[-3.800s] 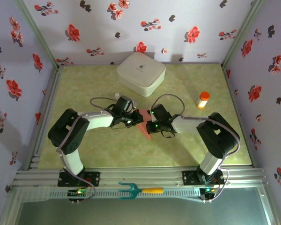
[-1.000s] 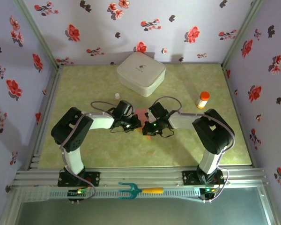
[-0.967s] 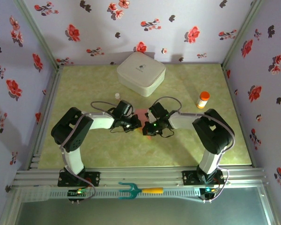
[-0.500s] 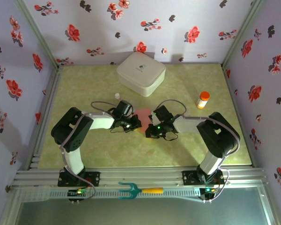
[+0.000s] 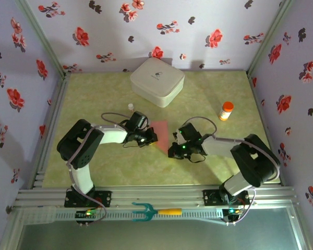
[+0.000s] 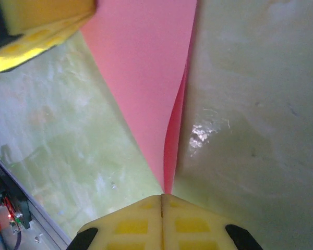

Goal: Fold a paper plane with a square sheet of paper (pick it up from the middle)

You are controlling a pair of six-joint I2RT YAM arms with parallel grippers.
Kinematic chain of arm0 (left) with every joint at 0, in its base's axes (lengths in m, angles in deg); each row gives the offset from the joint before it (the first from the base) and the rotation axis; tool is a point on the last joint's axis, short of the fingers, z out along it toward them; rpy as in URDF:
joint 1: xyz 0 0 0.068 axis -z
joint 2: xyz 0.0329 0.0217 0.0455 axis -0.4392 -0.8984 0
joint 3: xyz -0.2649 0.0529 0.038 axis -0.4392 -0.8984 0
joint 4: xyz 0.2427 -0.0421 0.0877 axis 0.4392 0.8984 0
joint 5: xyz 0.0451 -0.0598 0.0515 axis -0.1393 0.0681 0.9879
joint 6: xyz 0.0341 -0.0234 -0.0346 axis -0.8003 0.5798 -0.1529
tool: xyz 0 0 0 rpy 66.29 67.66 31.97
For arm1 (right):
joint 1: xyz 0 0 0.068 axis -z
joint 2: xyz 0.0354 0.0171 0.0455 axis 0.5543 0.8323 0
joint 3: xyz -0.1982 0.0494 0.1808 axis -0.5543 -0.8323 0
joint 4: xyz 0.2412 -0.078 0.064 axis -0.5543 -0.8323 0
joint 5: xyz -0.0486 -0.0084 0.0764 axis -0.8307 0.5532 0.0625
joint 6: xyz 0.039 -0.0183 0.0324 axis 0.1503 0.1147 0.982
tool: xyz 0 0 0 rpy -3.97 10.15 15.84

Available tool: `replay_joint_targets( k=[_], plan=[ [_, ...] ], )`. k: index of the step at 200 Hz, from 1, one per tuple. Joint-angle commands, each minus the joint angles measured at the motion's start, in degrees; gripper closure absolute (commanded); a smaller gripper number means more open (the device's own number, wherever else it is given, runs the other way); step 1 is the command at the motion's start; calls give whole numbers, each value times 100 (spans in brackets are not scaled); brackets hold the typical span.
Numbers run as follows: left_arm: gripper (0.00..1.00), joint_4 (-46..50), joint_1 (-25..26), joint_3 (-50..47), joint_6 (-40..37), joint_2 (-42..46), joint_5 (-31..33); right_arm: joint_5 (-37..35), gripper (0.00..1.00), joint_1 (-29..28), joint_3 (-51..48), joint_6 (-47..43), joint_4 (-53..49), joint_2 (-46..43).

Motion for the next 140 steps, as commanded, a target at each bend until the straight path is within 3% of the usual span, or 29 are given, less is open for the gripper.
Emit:
replay_joint_targets(
  k=[1, 44, 75, 140],
  plan=[
    [100, 159, -46, -157, -46, -128, 162, -392, 92, 54, 466, 73, -539, -545],
    [100, 49, -39, -175, -19, -137, 126, -326, 94, 124, 1428, -23, -742, 505],
    [100, 18, -34, -185, -28, -111, 129, -264, 94, 133, 1472, 155, -270, 887],
    [100, -30, -35, -158, -66, -63, 79, -243, 95, 151, 1533, 111, -321, 1472]
  ],
)
